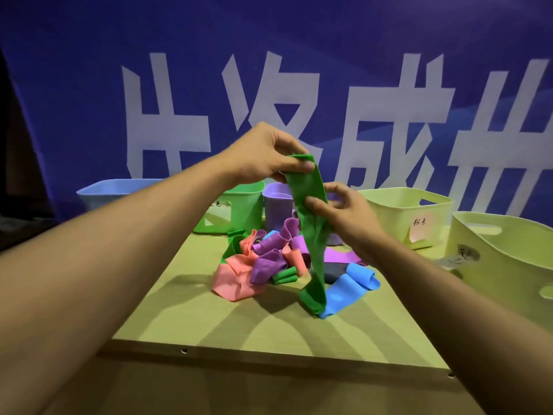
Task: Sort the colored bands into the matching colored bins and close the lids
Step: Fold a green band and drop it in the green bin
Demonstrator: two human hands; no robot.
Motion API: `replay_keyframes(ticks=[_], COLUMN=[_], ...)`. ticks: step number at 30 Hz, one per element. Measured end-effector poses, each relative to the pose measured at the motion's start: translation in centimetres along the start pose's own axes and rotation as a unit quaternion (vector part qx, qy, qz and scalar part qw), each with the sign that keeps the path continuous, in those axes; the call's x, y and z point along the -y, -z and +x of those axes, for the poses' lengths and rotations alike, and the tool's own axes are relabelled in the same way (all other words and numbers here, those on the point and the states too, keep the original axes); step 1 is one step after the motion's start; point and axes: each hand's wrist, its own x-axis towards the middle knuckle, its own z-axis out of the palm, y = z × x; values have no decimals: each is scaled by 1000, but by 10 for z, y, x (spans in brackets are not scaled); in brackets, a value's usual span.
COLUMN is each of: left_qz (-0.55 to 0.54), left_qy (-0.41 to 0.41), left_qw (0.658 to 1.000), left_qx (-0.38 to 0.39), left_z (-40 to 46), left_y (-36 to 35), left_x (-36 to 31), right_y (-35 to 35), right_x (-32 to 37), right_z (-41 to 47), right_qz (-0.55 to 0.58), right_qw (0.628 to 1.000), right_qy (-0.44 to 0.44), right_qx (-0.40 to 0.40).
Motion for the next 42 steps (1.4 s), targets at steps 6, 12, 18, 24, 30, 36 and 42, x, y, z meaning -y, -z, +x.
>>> replay_keyframes(ticks=[6,12,18,24,30,36,42], left_qz=[-35,-42,-9,-11,0,-25,-24], left_qy=[2,58,101,94,75,65,48], left_qw=[992,973,961,963,975,982,987], left_qx=[-118,-219,-258,-253,-207,-176,-149], left_z=[10,20,23,26,37,38,38], left_y=[-3,-25,-42,-56,-62,-74,-75], left_x=[-2,40,74,84,85,100,114], right_y=[-9,-27,-33,-28,-12,-7,8], right_x=[6,-56,-103,-107,-121,-112,-81], right_z=[-6,-51,-87,-81,-80,-75,-6], right_qz=[34,2,-186,-456,-607,-476,-244], right_qw=[999,998,976,889,787,876,946], right_qy=[27,-54,-104,-11,90,68,154], right_qx=[23,-26,46,26,-61,-27,-149])
